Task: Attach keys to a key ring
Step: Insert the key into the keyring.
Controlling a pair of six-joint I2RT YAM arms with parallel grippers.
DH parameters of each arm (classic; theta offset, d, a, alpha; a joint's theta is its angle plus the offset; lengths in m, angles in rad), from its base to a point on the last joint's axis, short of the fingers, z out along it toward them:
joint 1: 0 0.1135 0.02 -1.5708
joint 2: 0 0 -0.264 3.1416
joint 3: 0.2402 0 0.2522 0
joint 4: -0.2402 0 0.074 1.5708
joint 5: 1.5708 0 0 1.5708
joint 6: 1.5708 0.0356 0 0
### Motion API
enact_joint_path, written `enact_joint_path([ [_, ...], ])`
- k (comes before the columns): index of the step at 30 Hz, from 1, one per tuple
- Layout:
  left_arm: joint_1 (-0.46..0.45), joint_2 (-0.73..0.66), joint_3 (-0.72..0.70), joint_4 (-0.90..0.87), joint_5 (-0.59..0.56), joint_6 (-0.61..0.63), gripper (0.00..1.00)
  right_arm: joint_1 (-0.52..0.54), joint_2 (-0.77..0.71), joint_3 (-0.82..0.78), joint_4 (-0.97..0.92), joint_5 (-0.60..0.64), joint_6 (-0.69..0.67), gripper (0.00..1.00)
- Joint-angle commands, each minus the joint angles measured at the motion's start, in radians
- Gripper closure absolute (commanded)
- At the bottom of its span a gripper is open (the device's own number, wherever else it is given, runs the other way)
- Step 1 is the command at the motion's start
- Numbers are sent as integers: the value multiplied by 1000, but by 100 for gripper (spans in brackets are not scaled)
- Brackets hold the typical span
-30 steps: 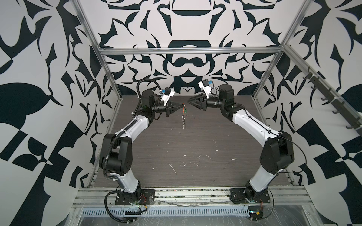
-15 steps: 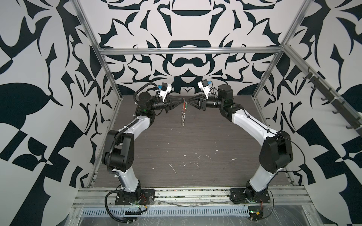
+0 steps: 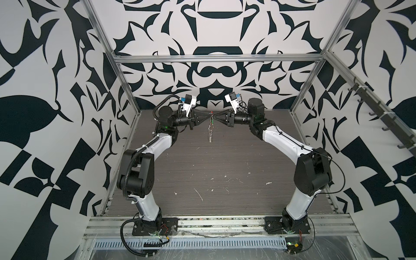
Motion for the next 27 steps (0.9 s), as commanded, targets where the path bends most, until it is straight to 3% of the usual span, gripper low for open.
enact_joint_path([
  [1,5,7,13,39,20,-12,100,4,-21,45,58,-15,14,81],
  [5,4,12,18,39,22,-16,100,4,-27,51,59,-14,13,74],
  [19,4,35,31,75,21,-65,100,7,-15,62,88,-38,43,77],
  [24,5,49,38,113,18,-96,100,8,-14,58,94,-43,49,96],
  [27,5,50,41,125,14,-107,100,8,-16,48,92,-41,47,100],
])
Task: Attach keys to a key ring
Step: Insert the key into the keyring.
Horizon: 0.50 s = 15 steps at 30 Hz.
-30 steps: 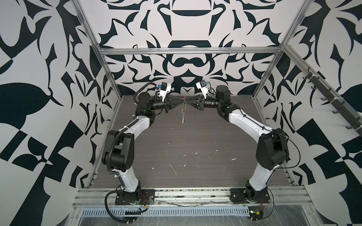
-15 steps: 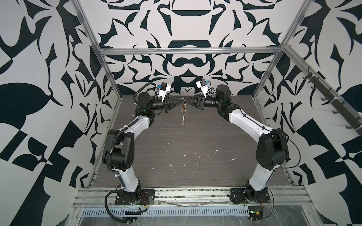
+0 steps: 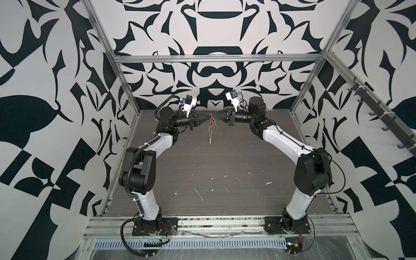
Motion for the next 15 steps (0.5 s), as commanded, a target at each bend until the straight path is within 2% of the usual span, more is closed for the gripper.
enact_joint_path([
  [1,1,11,40,81,-2,-34,100,5,-16,29,51,-13,0,100],
  [9,2,13,47,127,-19,-65,100,6,-7,9,56,-6,4,100],
  [15,1,41,70,252,-51,-165,100,14,4,-36,184,-19,99,100],
])
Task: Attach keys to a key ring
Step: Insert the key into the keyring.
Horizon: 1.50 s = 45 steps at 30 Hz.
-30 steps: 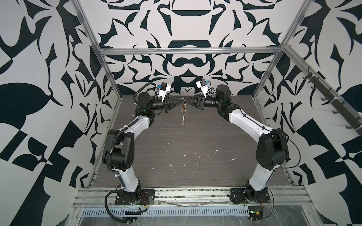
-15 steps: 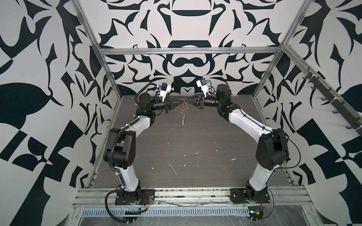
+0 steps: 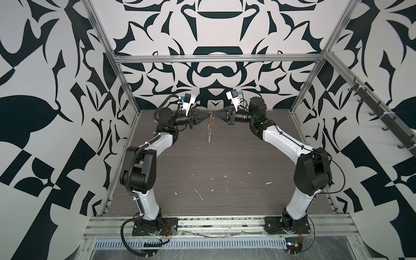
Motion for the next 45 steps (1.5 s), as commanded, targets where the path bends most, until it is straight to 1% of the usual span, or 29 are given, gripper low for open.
enact_joint_path([
  [1,1,26,50,155,-40,-90,100,15,3,-21,117,-20,64,100],
  [6,2,34,44,179,-60,-103,100,25,-1,-32,139,-20,79,100],
  [11,1,34,25,193,-89,-103,100,25,-6,-35,119,-12,67,100],
  [15,1,29,1,204,-108,-103,100,21,-34,-25,-2,52,-28,94],
  [20,2,15,-40,222,-133,-96,100,2,-74,-25,-46,126,-64,85],
  [24,1,-2,-78,222,-155,-75,100,-6,-120,-30,-105,206,-130,83],
  [26,1,-5,-92,221,-158,-70,100,-6,-134,-35,-105,222,-141,82],
  [28,1,-5,-101,221,-162,-70,100,-7,-136,-37,-83,210,-130,81],
  [33,1,-3,-111,224,-157,-70,100,-5,-63,-6,37,119,-11,78],
  [36,2,-6,-114,225,-152,-76,100,4,-17,20,87,91,42,76],
  [40,1,-9,-116,227,-150,-80,100,12,18,44,100,88,57,72],
  [45,1,-2,-106,227,-148,-87,100,20,27,40,104,90,63,63],
])
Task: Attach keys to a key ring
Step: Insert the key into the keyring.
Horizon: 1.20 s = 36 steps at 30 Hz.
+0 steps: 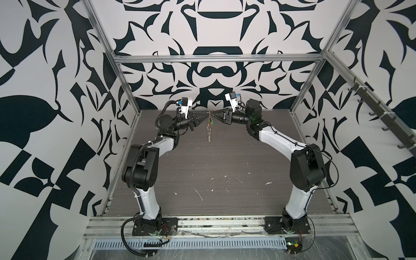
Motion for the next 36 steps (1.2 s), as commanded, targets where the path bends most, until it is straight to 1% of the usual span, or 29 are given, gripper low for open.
enact_joint_path([
  [1,-1,-33,2,67,-4,-14,100,15,-36,48,76,-28,16,62],
  [13,-1,-7,15,76,-2,-34,100,22,-26,66,75,-33,17,59],
  [18,-1,0,18,76,3,-39,100,21,-42,67,15,-15,-36,59],
  [21,-1,2,17,75,4,-40,100,20,-50,66,3,-14,-44,59],
  [23,-1,5,22,76,4,-43,100,21,-51,62,7,-14,-41,60],
  [28,-1,11,31,76,5,-49,100,22,-47,54,52,-22,-7,68],
  [36,0,14,23,77,-1,-50,100,15,-75,44,7,-2,-50,68],
])
